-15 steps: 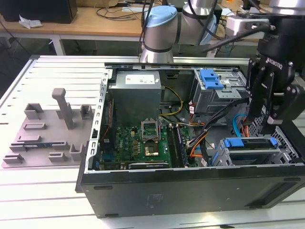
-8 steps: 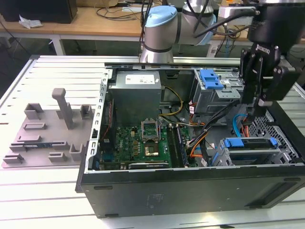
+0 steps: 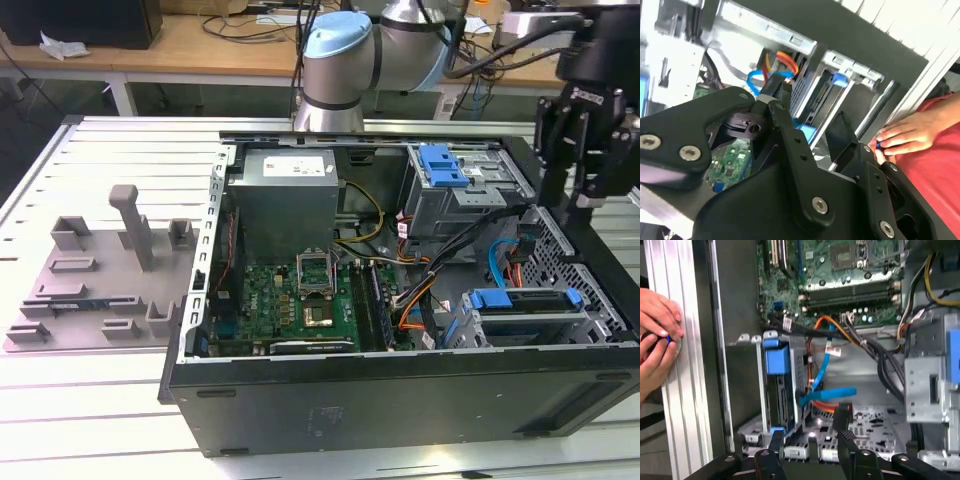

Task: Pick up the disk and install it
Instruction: 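Insert the first disk wire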

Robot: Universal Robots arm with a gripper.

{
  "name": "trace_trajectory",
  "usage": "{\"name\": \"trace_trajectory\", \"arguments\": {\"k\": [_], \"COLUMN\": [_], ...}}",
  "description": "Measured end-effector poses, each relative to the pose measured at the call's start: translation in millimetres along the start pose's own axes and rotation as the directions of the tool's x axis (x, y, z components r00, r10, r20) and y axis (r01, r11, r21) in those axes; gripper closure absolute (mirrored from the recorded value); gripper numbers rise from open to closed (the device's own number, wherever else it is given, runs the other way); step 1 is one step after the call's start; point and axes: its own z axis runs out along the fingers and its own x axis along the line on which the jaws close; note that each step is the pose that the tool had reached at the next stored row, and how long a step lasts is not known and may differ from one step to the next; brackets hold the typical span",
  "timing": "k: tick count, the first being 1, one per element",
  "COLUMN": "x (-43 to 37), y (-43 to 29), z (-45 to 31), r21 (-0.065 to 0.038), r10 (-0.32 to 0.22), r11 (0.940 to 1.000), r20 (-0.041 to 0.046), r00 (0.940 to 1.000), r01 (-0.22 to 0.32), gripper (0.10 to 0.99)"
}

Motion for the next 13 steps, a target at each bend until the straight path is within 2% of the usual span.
{"name": "trace_trajectory", "arguments": {"k": [1,3,6,9,11,13], "x": [-1.4,-3.0,-8.3,-22.8,-30.6,-36.6], "y": [-3.8,-4.6,-4.2,-3.2,-2.7,-2.3], "z": [0.6,4.2,6.1,3.8,1.8,0.2], "r21": [0.001,-0.006,-0.008,-0.007,-0.006,-0.005], "r10": [0.002,0.024,0.030,0.028,0.027,0.025], "r11": [1.0000,0.9997,0.9995,0.9996,0.9996,0.9997], "r20": [-0.0188,-0.0250,-0.0360,-0.0608,-0.0822,-0.1164], "r00": [0.9998,0.9994,0.9989,0.9978,0.9963,0.9929], "r01": [-0.002,-0.024,-0.030,-0.029,-0.027,-0.025], "gripper": [0.537,0.537,0.537,0.537,0.537,0.537]}}
